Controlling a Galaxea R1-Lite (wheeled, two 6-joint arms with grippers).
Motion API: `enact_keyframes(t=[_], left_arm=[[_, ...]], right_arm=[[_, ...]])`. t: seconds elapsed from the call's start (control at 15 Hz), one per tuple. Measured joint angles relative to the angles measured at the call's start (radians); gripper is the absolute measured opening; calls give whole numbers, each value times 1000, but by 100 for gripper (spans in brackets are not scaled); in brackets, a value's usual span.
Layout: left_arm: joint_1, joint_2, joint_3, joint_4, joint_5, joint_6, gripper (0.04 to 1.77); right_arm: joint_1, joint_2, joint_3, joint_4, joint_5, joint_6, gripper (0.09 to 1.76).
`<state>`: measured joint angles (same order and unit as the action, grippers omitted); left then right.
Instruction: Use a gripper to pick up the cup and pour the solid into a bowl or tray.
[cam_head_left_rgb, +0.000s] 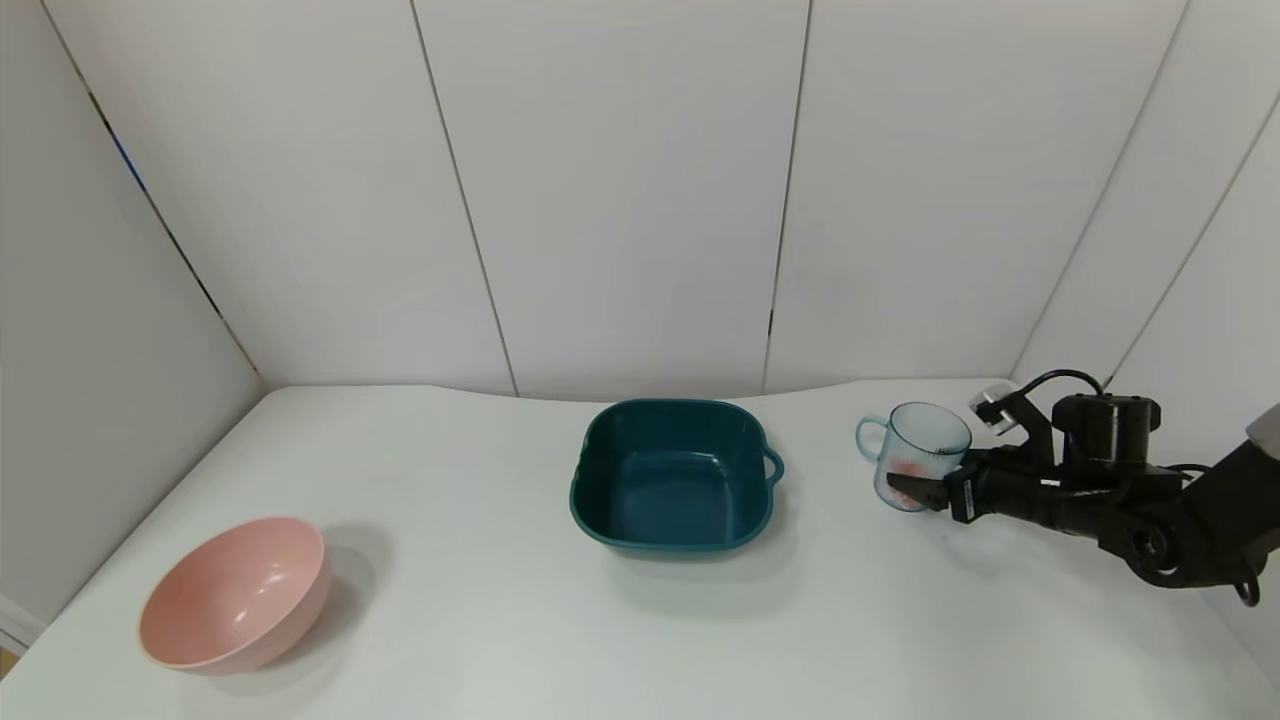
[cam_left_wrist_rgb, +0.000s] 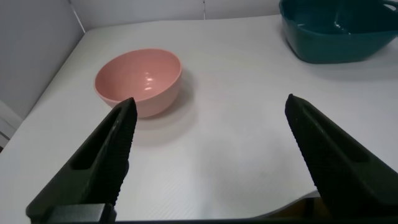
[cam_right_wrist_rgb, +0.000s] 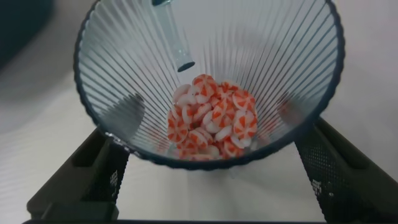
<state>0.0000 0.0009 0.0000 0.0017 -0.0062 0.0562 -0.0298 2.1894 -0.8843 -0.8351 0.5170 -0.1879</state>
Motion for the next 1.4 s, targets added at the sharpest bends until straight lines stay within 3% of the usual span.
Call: enact_keyframes(t=[0.8,1.0,1.4], left_arm=[[0,0,0,0,0,0,172],[0,0,0,0,0,0,172],[0,0,0,0,0,0,172]], right_arm=[[16,40,-30,-21,-6,8,171],[13,40,-30,-26,-6,15,137],[4,39,-28,-29,-6,16,133]])
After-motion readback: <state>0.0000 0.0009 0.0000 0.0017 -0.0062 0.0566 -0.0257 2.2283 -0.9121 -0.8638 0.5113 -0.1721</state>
